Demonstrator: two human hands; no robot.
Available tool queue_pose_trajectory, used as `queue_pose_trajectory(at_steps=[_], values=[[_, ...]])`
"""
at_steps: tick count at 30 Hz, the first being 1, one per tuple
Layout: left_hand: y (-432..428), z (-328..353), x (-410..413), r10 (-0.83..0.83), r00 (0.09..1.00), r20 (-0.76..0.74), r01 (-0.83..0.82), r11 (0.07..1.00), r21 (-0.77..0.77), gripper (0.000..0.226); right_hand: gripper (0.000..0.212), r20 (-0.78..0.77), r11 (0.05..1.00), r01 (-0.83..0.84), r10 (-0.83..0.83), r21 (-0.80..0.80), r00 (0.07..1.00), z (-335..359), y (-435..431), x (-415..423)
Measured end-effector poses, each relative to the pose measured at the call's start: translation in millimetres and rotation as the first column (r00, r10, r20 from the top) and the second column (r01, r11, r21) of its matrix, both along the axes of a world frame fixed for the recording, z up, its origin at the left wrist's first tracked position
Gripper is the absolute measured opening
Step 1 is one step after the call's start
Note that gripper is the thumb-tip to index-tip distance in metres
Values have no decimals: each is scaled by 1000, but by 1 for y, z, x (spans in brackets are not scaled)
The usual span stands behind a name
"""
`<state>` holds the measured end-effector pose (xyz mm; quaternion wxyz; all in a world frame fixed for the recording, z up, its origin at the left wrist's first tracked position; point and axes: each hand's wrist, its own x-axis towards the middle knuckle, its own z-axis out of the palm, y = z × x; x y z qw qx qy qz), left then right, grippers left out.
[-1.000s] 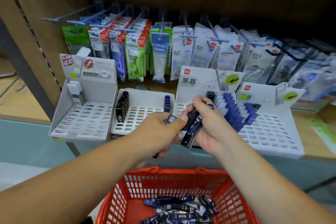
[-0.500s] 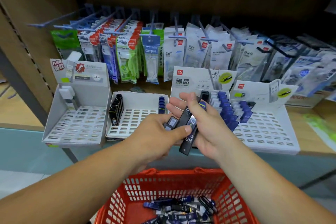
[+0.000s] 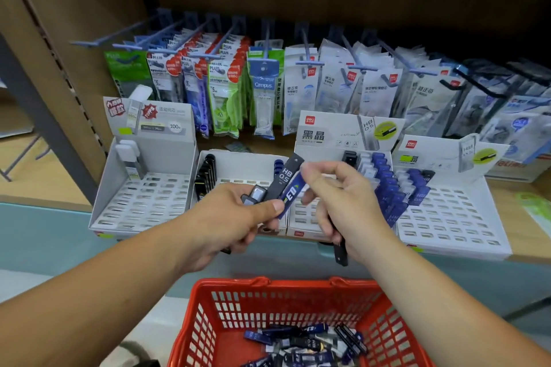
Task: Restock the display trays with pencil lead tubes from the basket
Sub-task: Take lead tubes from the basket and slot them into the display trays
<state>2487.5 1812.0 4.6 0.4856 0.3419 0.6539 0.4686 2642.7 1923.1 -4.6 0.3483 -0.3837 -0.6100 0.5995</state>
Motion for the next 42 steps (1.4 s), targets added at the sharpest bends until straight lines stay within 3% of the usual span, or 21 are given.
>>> queue_pose_trajectory(at_steps=[2,7,10,16,22,28,32,34,36,38,40,42], values=[[-5,-2,-7,-8,1000,-3,8,1000,-16,10,16,0,1000,-3,3,25,1000,-3,0,-2],[-7,-6,-19,65,996,-54,-66,997,-27,14,8,-6,997,59,-59,40,998,-3,6,-7],[-11,-8,-28,113,987,-115,-121,990,-68,16,8,76,975,94,-111,199,991,-4,13,-8],[-18,-12,-35,96,987,-129,-108,990,-94,10,20,165,928,32,-100,372,981,-21,16,-23],[-20,-14,-40,109,989,-103,-119,988,-95,13,24,218,906,-28,-72,422,973,-30,25,-30],[-21,-14,-41,107,990,-96,-116,989,-93,15,28,287,843,-108,-57,527,956,-27,26,-35],[-21,-13,-41,107,989,-100,-117,989,-92,12,16,375,721,-175,-126,671,918,-34,26,-40],[-22,-13,-41,108,989,-102,-117,989,-93,13,14,390,709,-182,-141,682,910,-36,27,-40],[-22,-13,-41,110,989,-103,-120,988,-95,13,15,380,740,-174,-118,650,917,-34,28,-39],[-21,-13,-41,117,988,-102,-126,988,-93,12,18,332,837,-128,-66,531,941,-26,26,-36],[-18,-13,-38,114,989,-98,-123,988,-90,13,27,87,989,-72,61,127,994,-13,24,-34],[-13,-11,-33,100,991,-88,-107,991,-80,15,40,-235,945,-186,122,-269,964,-1,23,-29]])
